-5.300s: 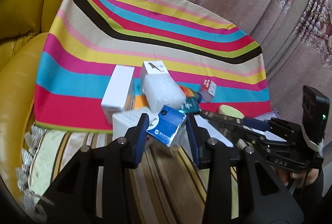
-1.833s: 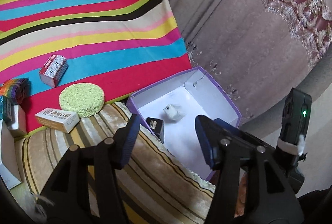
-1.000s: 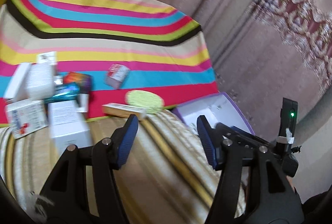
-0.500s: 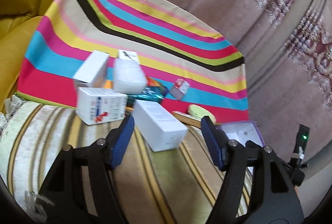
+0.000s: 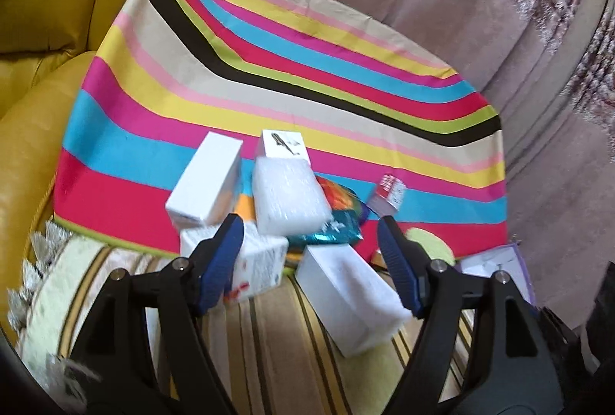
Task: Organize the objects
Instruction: 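Grasp a white medicine box with the right gripper while the left grasps the foam block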
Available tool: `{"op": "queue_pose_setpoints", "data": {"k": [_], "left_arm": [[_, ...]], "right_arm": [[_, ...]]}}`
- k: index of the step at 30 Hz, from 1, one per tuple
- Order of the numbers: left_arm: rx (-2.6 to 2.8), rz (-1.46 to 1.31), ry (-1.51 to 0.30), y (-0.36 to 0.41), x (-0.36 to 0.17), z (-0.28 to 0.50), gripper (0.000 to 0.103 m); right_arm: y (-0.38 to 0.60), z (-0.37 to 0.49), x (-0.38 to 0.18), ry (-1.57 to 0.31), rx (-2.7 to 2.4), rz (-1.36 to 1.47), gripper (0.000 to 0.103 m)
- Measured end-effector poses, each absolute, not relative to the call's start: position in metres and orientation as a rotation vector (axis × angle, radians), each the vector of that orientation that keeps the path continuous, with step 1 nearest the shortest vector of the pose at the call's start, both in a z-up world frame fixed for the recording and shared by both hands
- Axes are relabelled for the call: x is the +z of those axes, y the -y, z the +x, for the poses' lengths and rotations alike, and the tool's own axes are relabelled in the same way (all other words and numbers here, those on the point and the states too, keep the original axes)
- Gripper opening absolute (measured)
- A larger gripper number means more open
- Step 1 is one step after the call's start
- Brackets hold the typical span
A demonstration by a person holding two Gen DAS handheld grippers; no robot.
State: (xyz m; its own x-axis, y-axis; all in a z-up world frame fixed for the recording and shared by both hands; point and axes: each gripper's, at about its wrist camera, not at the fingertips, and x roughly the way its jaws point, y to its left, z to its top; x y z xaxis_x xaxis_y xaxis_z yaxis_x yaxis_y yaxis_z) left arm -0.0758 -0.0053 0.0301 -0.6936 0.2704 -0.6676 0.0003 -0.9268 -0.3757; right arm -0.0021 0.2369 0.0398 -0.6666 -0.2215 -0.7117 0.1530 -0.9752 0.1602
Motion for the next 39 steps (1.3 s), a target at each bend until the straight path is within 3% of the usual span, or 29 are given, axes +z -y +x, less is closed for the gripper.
{"op": "queue_pose_setpoints", "data": {"k": [14, 16, 17, 22, 32, 39], "left_arm": [[2.749, -1.374, 0.339, -0.014, 0.013, -0.123, 0.076], [2.737, -1.382, 0.331, -0.015, 0.011, -0.123, 0.064], [2.727, -1.390, 0.338, -0.015, 0.010, -0.123, 0.055], [2.714, -1.333, 0.404, -0.008, 0.014, -0.121, 0.055], [2.788, -1.035, 0.711, 0.032, 0.028, -0.076, 0.055], [2.820, -0.985, 0.791, 0.047, 0.026, -0.063, 0.055]], "right_arm": [[-0.184, -0.013, 0.043, 0.031, -2.619, 1.106, 0.084], [-0.178, -0.012, 0.043, 0.010, -2.607, 1.101, 0.085], [-0.175, -0.012, 0.044, 0.000, -2.599, 1.099, 0.085], [-0.162, -0.016, 0.043, -0.022, -2.558, 1.105, 0.085], [-0.139, -0.033, 0.037, -0.032, -2.499, 1.165, 0.085], [-0.122, -0.060, 0.023, -0.035, -2.444, 1.283, 0.085]]}}
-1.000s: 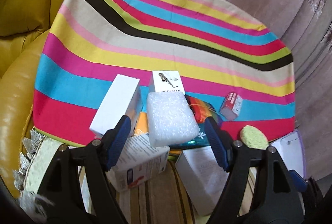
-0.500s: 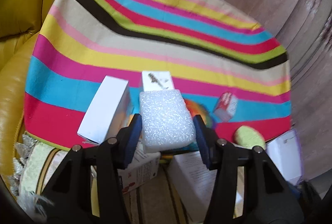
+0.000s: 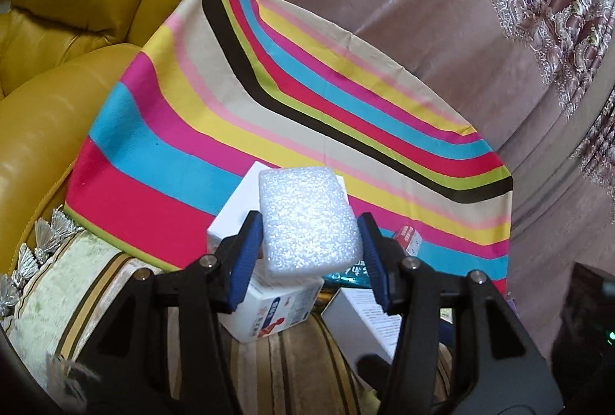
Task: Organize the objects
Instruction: 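Grasp a white medicine box with the right gripper while the left grasps the foam block, then carry the white box and foam block into the open white box and release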
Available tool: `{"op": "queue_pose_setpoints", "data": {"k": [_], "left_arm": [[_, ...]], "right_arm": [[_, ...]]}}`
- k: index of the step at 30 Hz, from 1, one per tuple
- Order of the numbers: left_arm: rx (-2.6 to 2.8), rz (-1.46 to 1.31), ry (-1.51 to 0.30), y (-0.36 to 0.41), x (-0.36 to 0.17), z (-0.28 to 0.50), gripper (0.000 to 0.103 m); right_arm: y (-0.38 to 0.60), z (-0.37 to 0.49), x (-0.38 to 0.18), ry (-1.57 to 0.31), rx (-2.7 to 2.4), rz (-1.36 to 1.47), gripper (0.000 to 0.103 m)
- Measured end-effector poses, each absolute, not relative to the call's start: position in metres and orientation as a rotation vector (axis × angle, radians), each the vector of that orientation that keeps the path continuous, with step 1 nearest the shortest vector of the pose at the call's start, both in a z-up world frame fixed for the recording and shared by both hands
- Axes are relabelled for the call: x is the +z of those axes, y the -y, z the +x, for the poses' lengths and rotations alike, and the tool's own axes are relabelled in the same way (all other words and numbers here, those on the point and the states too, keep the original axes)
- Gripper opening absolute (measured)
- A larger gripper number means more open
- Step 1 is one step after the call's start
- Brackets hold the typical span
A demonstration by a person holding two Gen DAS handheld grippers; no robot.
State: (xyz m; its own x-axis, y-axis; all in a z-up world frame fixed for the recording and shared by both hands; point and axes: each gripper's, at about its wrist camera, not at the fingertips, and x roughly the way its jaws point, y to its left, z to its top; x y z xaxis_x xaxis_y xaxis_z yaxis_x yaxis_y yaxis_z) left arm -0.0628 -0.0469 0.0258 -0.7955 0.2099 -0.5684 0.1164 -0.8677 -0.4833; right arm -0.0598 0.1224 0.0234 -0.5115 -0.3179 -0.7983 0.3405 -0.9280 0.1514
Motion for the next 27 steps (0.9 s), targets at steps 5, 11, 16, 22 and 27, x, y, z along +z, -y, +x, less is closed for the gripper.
{"op": "queue_pose_setpoints", "data": {"k": [5, 11, 16, 22, 27], "left_arm": [[2.829, -0.991, 0.769, 0.042, 0.025, -0.061, 0.055], [2.849, -1.005, 0.739, 0.038, 0.025, -0.062, 0.055], [2.867, -1.002, 0.717, 0.034, 0.027, -0.055, 0.055], [2.862, -1.011, 0.683, 0.025, 0.030, -0.049, 0.055], [2.835, -1.019, 0.635, 0.009, 0.036, -0.044, 0.055]], "right_arm": [[-0.113, -0.072, 0.015, -0.046, -2.399, 1.319, 0.066], [-0.118, -0.075, 0.009, -0.004, -2.355, 1.338, 0.042], [-0.127, -0.067, 0.015, 0.038, -2.352, 1.280, 0.042], [-0.146, -0.055, 0.026, 0.088, -2.377, 1.213, 0.042], [-0.167, -0.048, 0.032, 0.156, -2.403, 1.176, 0.042]]}}
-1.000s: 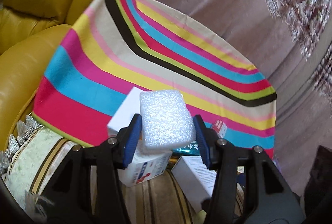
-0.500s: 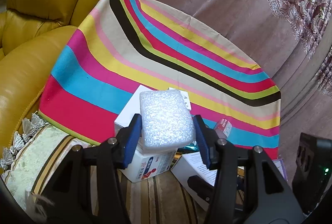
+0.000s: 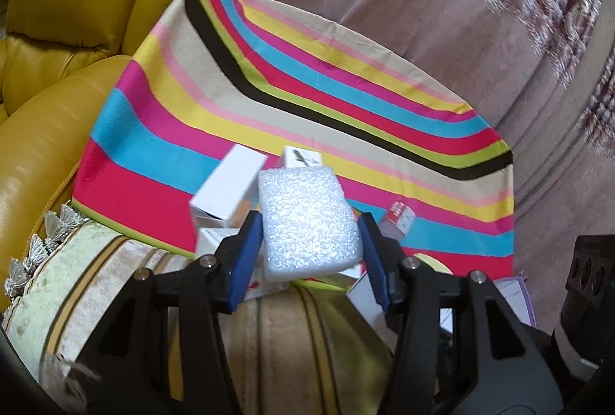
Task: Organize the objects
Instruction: 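Carry the white box and foam block into the open white box and release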
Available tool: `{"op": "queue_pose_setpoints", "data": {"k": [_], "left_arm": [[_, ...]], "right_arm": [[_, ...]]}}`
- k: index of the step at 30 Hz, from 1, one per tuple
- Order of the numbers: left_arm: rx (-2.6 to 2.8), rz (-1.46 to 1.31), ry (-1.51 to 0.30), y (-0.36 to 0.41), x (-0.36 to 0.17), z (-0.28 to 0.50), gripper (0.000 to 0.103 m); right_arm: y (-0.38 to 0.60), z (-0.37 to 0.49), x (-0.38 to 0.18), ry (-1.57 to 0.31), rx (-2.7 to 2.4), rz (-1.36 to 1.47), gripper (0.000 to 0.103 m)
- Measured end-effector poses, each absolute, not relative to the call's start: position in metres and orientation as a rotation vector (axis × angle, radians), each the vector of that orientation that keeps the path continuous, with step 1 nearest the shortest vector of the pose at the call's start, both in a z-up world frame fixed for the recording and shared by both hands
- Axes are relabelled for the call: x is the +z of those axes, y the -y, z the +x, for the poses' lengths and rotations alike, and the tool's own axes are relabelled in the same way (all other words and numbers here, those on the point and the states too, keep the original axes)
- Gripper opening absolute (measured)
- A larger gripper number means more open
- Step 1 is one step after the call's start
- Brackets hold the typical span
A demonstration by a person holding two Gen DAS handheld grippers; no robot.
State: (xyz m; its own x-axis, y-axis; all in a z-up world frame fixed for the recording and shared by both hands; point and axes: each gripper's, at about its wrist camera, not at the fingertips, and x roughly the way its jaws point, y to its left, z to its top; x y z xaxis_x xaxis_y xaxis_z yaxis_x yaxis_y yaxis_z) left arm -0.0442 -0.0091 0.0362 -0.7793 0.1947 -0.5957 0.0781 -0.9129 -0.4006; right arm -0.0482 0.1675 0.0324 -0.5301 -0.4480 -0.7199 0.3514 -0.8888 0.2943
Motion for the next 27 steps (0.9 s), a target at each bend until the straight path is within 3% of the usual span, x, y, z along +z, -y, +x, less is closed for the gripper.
{"op": "queue_pose_setpoints", "data": {"k": [27], "left_arm": [[2.653, -1.022, 0.181, -0.118, 0.055, -0.035, 0.055]], "right_arm": [[-0.312, -0.009, 0.042, 0.575, -2.569, 1.086, 0.042]]}}
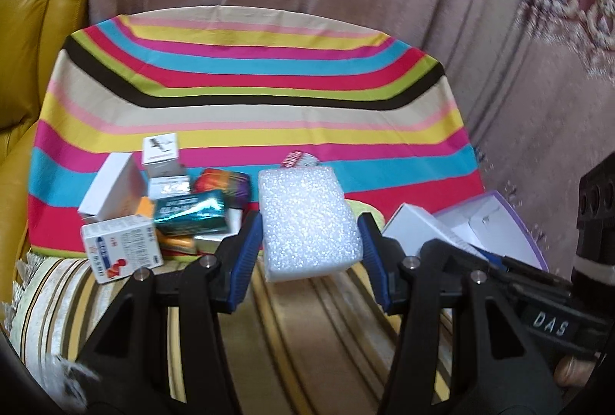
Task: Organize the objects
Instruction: 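Carry the white box and foam block into the open white box and release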
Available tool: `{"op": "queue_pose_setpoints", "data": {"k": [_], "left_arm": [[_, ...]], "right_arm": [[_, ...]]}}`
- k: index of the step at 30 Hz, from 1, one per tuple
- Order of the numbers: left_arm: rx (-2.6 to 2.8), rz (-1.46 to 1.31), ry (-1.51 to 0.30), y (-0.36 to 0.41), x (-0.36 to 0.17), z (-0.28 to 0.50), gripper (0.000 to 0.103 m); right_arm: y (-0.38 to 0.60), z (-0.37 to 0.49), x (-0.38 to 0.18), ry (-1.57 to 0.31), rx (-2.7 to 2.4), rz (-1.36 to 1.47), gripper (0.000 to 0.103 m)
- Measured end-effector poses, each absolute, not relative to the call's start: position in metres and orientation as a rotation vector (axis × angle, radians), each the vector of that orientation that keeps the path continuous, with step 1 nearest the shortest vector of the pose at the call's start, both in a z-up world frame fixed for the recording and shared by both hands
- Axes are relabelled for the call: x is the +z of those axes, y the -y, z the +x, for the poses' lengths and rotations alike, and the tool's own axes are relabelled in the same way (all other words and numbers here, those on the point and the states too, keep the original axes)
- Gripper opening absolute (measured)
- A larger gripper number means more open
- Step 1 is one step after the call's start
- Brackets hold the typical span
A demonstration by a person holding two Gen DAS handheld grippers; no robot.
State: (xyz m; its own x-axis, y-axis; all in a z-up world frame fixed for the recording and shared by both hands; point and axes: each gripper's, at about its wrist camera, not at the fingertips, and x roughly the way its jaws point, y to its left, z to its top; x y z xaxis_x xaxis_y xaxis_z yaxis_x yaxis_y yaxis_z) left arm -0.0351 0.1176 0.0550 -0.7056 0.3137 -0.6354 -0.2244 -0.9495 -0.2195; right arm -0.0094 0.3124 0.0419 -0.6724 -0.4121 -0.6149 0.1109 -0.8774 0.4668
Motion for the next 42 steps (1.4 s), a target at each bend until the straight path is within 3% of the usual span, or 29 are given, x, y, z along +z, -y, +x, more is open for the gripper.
{"op": "queue_pose_setpoints", "data": {"k": [22, 42], "left_arm": [[2.387, -1.069, -0.035, -0.226, 0.045, -0.033, 0.055], [2.163, -1.107, -0.165, -0.310, 0.031, -0.029, 0.055]], "right_arm": [[-0.431, 0.019, 0.009, 0.903, -2.790, 1.187, 0.042], [-0.488, 0.048, -0.008, 1.047, -2.985, 1.267, 0.043]]}}
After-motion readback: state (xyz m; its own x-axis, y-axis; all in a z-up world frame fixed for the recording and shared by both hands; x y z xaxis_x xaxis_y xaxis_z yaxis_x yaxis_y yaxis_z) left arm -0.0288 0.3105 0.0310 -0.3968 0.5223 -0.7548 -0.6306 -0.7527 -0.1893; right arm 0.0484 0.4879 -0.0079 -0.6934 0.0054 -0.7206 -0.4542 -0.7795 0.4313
